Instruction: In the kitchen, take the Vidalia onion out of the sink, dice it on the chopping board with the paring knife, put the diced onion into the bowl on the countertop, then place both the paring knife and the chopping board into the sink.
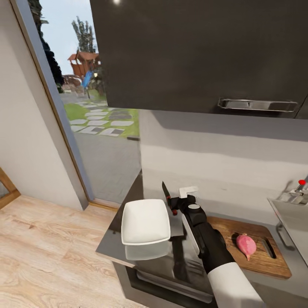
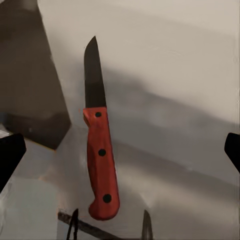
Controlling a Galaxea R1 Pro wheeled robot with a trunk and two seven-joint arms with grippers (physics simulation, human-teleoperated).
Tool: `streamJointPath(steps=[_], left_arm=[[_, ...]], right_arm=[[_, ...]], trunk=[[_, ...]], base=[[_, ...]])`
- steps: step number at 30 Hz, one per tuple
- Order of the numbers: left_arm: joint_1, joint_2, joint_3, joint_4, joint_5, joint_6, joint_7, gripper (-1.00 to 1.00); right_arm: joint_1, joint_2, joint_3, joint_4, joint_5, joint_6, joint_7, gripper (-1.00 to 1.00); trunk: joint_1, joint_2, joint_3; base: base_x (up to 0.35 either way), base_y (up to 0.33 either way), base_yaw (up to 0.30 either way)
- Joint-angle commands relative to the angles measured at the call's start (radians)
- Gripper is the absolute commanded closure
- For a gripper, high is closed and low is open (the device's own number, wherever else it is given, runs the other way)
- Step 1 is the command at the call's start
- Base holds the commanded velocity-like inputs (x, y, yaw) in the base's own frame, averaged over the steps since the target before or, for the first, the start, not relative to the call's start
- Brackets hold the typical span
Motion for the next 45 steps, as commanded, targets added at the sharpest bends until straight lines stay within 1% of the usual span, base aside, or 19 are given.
streamJointPath(steps=[1, 22, 37, 39, 45], left_arm=[[-0.001, 0.002, -0.006, -0.001, 0.006, -0.002, 0.009, -1.0], [-0.001, 0.0, -0.006, 0.01, 0.006, -0.002, 0.009, -1.0], [-0.001, 0.0, -0.006, 0.012, 0.006, -0.001, 0.009, -1.0], [-0.001, 0.0, -0.006, 0.012, 0.006, -0.001, 0.009, -1.0], [-0.001, 0.0, -0.006, 0.013, 0.006, -0.001, 0.009, -1.0]], right_arm=[[-0.001, 0.0, 0.001, -0.001, 0.008, 0.008, -0.001, -1.0], [-0.001, 0.0, 0.0, -0.001, 0.008, 0.009, -0.001, -1.0], [-0.001, 0.0, 0.0, -0.003, 0.009, 0.007, 0.001, -1.0], [-0.001, 0.0, -0.001, -0.004, 0.009, 0.007, 0.006, -1.0], [-0.001, 0.0, -0.004, -0.006, 0.012, 0.007, 0.072, -1.0]], trunk=[[0.001, -0.002, -0.003], [0.001, -0.002, -0.022], [0.001, -0.002, -0.033], [0.001, -0.002, -0.034], [0.001, -0.002, -0.034]], base=[[0.0, 0.121, 0.127], [0.012, 0.011, 0.127], [0.144, -0.157, 0.104], [0.035, -0.039, 0.019], [0.01, -0.011, 0.006]])
